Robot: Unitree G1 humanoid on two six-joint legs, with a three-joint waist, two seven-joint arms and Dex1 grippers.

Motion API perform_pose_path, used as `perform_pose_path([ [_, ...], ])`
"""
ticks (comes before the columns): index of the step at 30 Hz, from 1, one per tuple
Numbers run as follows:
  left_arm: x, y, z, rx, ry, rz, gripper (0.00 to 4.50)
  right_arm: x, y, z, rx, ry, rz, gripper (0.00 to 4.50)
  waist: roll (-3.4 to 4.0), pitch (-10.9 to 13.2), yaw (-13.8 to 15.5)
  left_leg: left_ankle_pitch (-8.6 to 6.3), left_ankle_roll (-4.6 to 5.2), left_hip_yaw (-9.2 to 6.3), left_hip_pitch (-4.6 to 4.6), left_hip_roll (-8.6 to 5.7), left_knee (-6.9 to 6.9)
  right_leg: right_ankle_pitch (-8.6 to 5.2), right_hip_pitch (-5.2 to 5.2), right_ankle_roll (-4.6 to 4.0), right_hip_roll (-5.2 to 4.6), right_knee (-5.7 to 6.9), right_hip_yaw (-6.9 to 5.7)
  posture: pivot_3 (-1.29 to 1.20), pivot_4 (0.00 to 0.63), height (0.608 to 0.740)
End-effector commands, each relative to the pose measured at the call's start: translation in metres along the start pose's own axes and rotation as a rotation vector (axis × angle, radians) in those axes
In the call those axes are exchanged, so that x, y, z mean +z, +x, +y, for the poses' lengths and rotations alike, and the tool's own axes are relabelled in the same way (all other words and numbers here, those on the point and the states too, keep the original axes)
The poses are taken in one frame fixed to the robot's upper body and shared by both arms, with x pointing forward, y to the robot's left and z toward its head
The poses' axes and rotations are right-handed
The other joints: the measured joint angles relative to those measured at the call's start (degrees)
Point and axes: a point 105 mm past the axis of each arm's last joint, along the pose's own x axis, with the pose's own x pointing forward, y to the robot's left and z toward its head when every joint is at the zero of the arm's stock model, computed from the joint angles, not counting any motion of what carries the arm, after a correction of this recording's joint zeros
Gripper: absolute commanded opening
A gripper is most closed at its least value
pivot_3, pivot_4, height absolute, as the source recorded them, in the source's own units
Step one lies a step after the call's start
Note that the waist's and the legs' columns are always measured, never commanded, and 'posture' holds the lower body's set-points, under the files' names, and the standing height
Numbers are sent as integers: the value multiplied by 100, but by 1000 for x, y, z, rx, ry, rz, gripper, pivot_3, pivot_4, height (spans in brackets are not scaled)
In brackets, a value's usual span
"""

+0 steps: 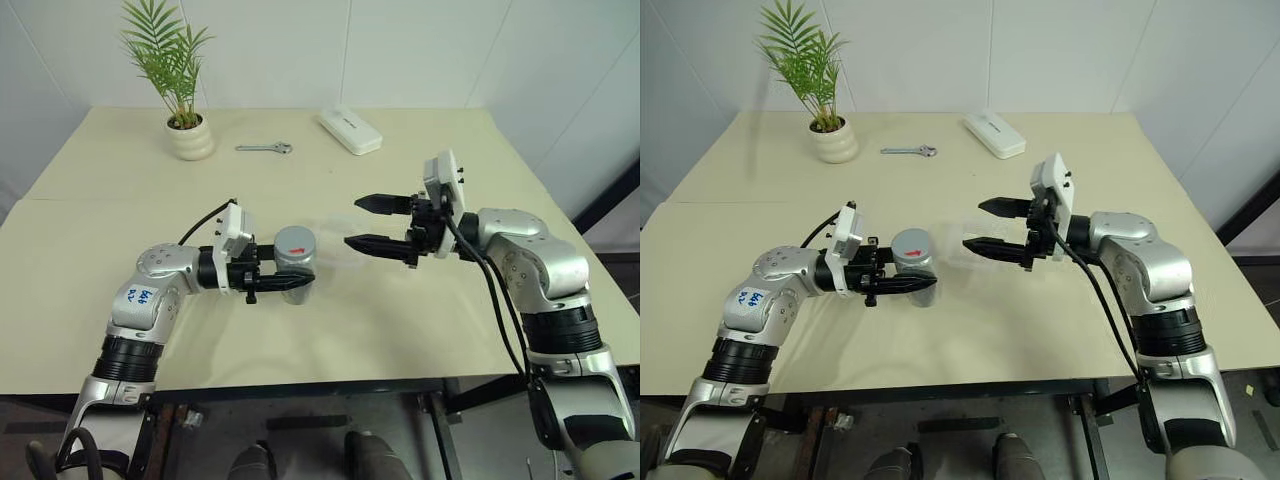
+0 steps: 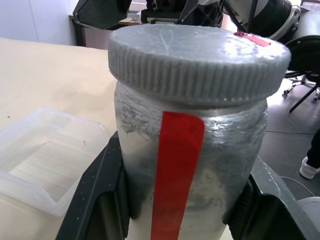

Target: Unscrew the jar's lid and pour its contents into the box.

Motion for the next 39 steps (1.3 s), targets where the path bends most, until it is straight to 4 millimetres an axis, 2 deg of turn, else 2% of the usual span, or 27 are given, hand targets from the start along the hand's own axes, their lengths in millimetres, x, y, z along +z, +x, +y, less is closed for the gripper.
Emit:
perform_pose_path([
  [1,12,0,0,-5,50,-24,1924,26,9,15,68,-36,-84,4452,0,0,0,0,0,0,0,0,0,0,0,0,0,0,0,0,150,740],
  [7,11,2,0,-10,49,-27,1924,29,36,37,144,-33,-110,4452,1,0,15,0,0,-1,-1,1,3,0,-3,0,1,9,0,0,150,740],
  [9,10,3,-1,-15,46,-26,1924,28,55,46,170,-30,-111,4452,1,0,9,0,0,-1,-2,1,10,0,-1,0,0,8,0,0,150,740],
  [11,10,4,-2,-18,45,-25,1924,28,64,51,183,-28,-114,4452,1,0,-3,0,0,0,-2,1,13,0,-2,1,1,13,1,0,150,740],
  [18,10,4,-3,-23,44,-26,1924,19,84,39,119,-31,-65,4452,1,0,16,0,0,-2,-4,0,25,1,1,1,0,19,0,0,150,740],
  [23,10,4,-4,-22,43,-24,1924,20,86,36,111,-38,-59,4452,1,0,9,0,0,-3,-4,1,21,0,-1,1,0,18,-1,0,150,740],
  [33,10,3,-4,-17,45,-24,1924,4,78,21,69,-55,-9,4452,1,1,6,-1,0,-2,-4,1,22,0,-1,1,1,19,-1,0,150,740],
  [39,11,3,-4,-16,44,-25,1924,0,60,6,20,-53,9,4452,1,1,10,-1,0,-2,-4,1,20,0,-1,1,1,17,-1,0,150,740],
])
